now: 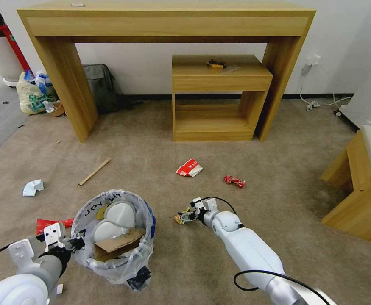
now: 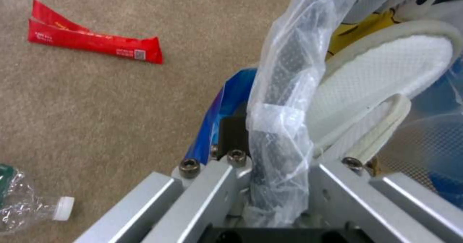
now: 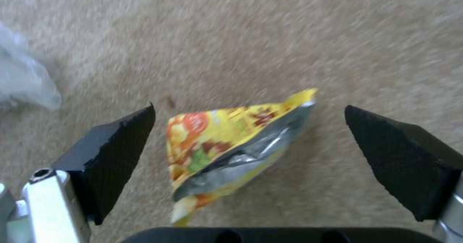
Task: Pick up the trash bin and place the garbage on the floor into it.
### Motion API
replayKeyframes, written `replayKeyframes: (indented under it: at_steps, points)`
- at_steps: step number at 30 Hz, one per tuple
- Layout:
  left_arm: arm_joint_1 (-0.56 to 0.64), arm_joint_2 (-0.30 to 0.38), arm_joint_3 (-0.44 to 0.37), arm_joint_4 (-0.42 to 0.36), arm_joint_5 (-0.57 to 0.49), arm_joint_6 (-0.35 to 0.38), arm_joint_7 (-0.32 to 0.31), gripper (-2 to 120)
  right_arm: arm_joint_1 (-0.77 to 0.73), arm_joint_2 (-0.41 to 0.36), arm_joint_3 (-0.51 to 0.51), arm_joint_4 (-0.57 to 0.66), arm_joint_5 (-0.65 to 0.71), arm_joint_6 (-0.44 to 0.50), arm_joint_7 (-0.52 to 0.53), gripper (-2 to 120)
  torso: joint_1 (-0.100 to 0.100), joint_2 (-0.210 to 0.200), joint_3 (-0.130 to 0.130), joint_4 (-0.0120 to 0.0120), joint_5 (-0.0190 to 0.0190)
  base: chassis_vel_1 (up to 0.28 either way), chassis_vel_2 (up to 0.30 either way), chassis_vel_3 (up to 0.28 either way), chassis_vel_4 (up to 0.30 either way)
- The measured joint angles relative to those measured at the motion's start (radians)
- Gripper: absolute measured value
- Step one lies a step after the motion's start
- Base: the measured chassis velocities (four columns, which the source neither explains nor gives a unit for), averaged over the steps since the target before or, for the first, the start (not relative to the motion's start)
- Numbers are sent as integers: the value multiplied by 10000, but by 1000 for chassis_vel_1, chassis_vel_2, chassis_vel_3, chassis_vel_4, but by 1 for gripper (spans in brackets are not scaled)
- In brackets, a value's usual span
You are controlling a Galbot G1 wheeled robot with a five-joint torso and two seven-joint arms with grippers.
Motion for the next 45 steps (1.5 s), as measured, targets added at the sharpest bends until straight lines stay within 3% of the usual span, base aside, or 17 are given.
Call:
replayKeyframes:
  at_steps: [8,15,26,36,45]
  points:
    - [-77,63,-8,49,-58,0,-43,0,313,520,-273,-1129,-363,294,23,98,0,0,0,1,0,0,0,0,0]
    - [-62,53,41,45,-63,0,-55,0,549,888,-147,-1900,-741,709,17,71,0,-1,-1,2,0,0,0,0,0]
    - [-24,76,89,21,-35,0,-56,0,588,993,80,-2135,-1022,975,74,32,0,-1,-1,2,1,0,0,0,0]
    - [-64,147,63,48,-30,0,-47,0,188,480,328,-822,-1335,1043,326,0,0,-1,-1,1,2,0,0,0,0]
    - [-204,158,78,240,-25,0,-16,0,-243,-308,468,1163,-856,797,440,0,0,0,-1,-1,2,0,0,0,0]
